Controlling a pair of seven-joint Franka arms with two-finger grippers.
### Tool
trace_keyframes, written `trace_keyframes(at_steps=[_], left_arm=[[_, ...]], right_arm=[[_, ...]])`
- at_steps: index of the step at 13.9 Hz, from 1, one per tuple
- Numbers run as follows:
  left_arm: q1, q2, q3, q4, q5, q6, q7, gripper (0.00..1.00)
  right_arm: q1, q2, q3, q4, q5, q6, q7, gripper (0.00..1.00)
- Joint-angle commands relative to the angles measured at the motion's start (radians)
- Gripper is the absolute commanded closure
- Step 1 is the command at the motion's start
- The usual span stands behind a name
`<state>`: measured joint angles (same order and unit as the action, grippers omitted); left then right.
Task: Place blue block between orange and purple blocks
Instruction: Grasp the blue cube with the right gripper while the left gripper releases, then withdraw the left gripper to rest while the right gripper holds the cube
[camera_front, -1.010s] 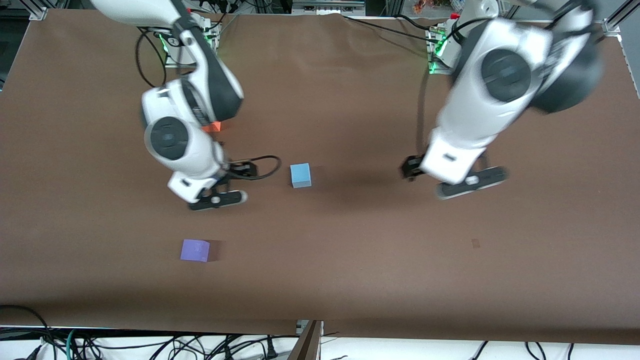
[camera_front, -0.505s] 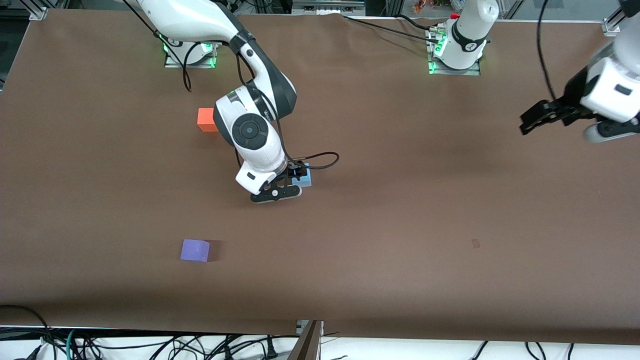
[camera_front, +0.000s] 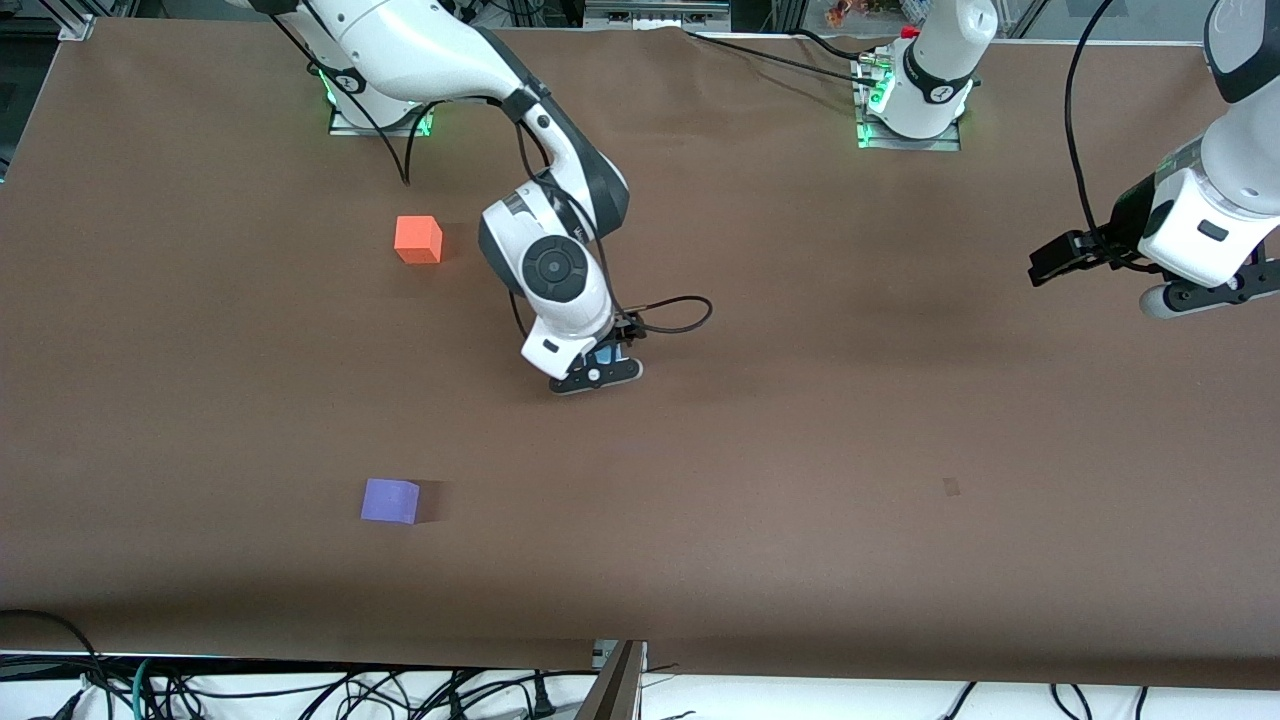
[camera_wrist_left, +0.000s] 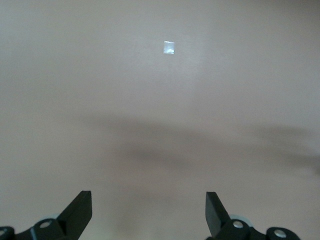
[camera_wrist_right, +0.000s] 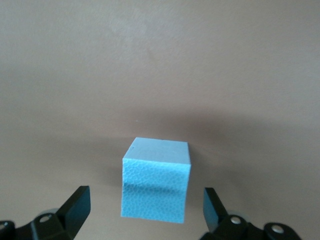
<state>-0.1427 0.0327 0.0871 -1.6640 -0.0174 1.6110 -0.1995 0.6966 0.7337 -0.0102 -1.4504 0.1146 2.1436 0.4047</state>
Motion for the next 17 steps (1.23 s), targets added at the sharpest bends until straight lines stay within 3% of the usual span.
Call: trace_keyframes(at_steps=[1, 11, 16, 17], left_arm=[[0.017, -0.001, -0.007, 0.032, -0.004, -0.006, 0.16, 0.0], [0.057, -0.001, -0.006, 0.036, -0.016, -0.005, 0.141, 0.0], [0.058, 0.001, -0.007, 0.11, -0.01, -0.01, 0.14, 0.0], [0.058, 0.009, -0.006, 0.127, -0.006, -0.014, 0.14, 0.0]], right_arm=[[0.006, 0.009, -0.01, 0.002, 0.01, 0.007, 0.0, 0.0], [0.011, 0.046, -0.01, -0.004, -0.001, 0.007, -0.01, 0.0], [0.017, 0.058, -0.01, -0.004, -0.003, 0.021, -0.03, 0.0], [0.018, 0.058, -0.01, -0.004, -0.003, 0.028, -0.033, 0.12]])
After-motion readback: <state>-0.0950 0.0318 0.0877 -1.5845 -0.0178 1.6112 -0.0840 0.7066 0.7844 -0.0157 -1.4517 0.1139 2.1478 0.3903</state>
